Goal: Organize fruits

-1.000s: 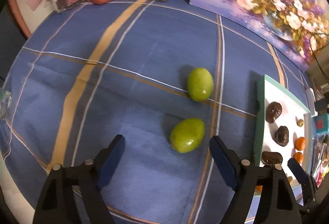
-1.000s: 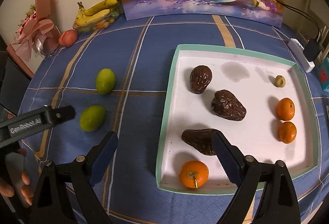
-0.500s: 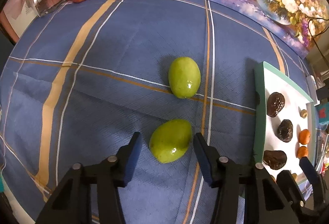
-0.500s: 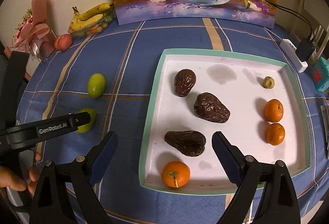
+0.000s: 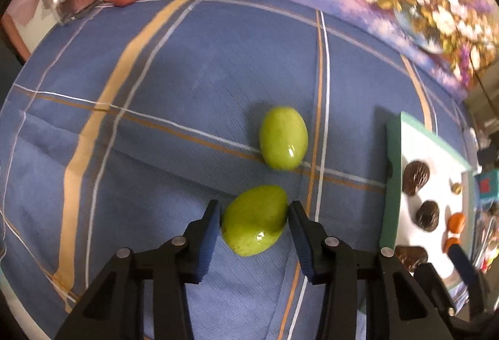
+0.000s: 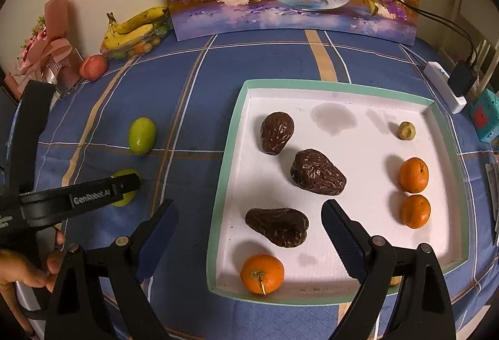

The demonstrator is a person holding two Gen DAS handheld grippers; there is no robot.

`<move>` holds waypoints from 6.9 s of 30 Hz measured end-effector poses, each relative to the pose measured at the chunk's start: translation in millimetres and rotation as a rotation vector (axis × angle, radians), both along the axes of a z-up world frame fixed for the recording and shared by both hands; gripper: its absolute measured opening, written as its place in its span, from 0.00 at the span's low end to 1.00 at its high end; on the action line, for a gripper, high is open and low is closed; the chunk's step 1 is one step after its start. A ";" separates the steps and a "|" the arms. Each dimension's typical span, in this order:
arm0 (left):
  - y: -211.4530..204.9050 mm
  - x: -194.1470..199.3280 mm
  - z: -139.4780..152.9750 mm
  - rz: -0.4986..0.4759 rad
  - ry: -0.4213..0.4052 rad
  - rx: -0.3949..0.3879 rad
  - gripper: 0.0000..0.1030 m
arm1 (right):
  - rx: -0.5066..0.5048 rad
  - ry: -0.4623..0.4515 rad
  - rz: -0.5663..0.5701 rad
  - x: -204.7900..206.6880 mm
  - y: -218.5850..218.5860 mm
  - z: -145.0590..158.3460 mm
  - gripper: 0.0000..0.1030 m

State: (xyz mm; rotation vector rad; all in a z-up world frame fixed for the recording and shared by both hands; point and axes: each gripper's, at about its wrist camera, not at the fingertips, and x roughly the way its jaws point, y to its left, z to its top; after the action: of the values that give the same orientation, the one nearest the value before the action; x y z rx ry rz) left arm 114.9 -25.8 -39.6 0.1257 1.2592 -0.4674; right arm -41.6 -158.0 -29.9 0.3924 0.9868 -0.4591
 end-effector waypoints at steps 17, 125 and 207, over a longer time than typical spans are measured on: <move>64.3 50.4 21.2 0.222 -0.047 -0.108 0.46 | 0.005 -0.062 0.101 76.8 16.4 7.6 0.90; -129.2 -94.2 2.5 -0.251 -0.076 -0.007 0.47 | 0.147 0.126 -0.181 -58.7 -94.8 -40.0 0.41; 3.9 -131.0 30.1 -0.107 -0.276 0.253 1.00 | -0.035 0.032 -0.140 -108.8 -7.4 11.0 0.92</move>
State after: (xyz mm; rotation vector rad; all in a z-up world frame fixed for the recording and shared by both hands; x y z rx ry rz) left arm -16.2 -21.9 -9.5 0.4586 1.0387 -0.3667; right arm -150.4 -165.4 -18.9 0.4254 0.9850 -0.6096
